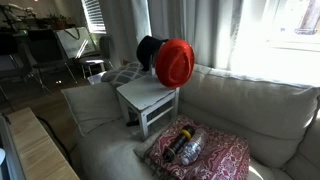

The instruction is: Put the red hat on the seat of the white chair and then put the black hat on the red hat

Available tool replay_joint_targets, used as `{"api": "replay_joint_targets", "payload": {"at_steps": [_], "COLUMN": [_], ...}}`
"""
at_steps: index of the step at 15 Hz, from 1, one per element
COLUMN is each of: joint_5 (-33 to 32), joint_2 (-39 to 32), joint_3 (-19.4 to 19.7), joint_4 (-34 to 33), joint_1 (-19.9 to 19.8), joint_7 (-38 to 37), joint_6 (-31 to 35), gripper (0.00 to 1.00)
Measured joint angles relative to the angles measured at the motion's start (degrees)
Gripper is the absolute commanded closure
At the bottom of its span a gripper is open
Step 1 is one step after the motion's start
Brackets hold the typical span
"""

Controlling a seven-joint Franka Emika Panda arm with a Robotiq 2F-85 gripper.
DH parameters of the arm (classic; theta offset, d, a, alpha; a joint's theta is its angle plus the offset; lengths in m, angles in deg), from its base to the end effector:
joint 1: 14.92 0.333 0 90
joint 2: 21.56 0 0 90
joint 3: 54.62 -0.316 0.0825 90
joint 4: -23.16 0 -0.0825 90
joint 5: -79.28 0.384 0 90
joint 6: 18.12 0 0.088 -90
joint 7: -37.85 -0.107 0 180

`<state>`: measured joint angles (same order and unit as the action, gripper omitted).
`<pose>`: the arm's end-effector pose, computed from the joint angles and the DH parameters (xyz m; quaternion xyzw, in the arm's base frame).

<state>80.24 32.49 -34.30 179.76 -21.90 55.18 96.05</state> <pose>0.2675 -0.1379 0.4803 -0.9847 0.0314 -0.1272 0.1152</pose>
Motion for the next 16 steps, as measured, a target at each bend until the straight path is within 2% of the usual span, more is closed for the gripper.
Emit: {"api": "replay_joint_targets", "payload": {"at_steps": [6,8,12,16], "joint_5": [0.6,2.2,7.2,10.6], "joint_2": [-1.0,-4.6,-16.6,-30.1], "joint_3": [0.1,0.9,2.0,4.4], "joint_4": [0.1,0.6,0.9,-2.9], "joint_1": [0.2,1.6,8.7,17.7], "joint_7": [0.0,0.9,4.5,6.9], "joint_6": [0.4,3.9,16.9,27.1], "gripper": [0.00,0.00,0.00,0.00]}}
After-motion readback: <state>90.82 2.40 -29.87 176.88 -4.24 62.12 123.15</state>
